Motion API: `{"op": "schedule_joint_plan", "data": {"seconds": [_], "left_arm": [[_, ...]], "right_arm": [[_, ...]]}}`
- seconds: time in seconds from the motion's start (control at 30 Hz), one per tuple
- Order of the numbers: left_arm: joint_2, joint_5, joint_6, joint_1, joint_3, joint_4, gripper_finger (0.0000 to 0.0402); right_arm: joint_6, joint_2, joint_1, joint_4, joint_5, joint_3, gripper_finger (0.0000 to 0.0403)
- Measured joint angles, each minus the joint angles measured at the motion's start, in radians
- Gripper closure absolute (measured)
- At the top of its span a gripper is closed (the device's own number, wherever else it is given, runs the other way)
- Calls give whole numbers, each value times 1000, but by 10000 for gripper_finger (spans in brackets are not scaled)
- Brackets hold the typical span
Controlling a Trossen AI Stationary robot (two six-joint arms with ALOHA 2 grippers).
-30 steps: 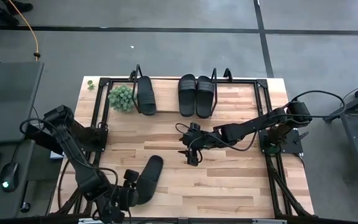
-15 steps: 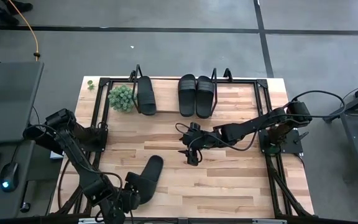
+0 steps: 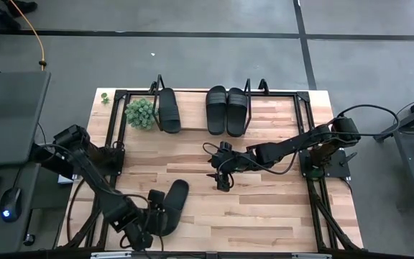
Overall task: Pick and place slides into the shelf
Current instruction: Put the black slide on the shelf
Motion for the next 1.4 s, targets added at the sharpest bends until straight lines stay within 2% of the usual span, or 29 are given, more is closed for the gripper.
{"op": "schedule_joint_plan", "data": {"seconds": [0.1,0.17,0.63,0.83,1.0,1.27,1.4], "left_arm": [[0,112,-28,15,-39,72,240],[0,140,-30,17,-48,106,240],[0,116,4,-3,-40,280,241],[0,185,94,-18,-27,435,241],[-2,202,140,-14,-27,467,241],[-3,78,149,-39,17,435,241],[0,-43,172,-88,62,425,240]], "right_arm": [[0,0,0,0,0,0,155],[0,0,0,-1,0,0,155],[5,0,0,-16,0,0,155],[11,0,0,-31,0,0,155],[11,0,0,-34,0,0,155],[11,0,0,-38,0,0,155],[11,0,0,-38,0,0,155]]}}
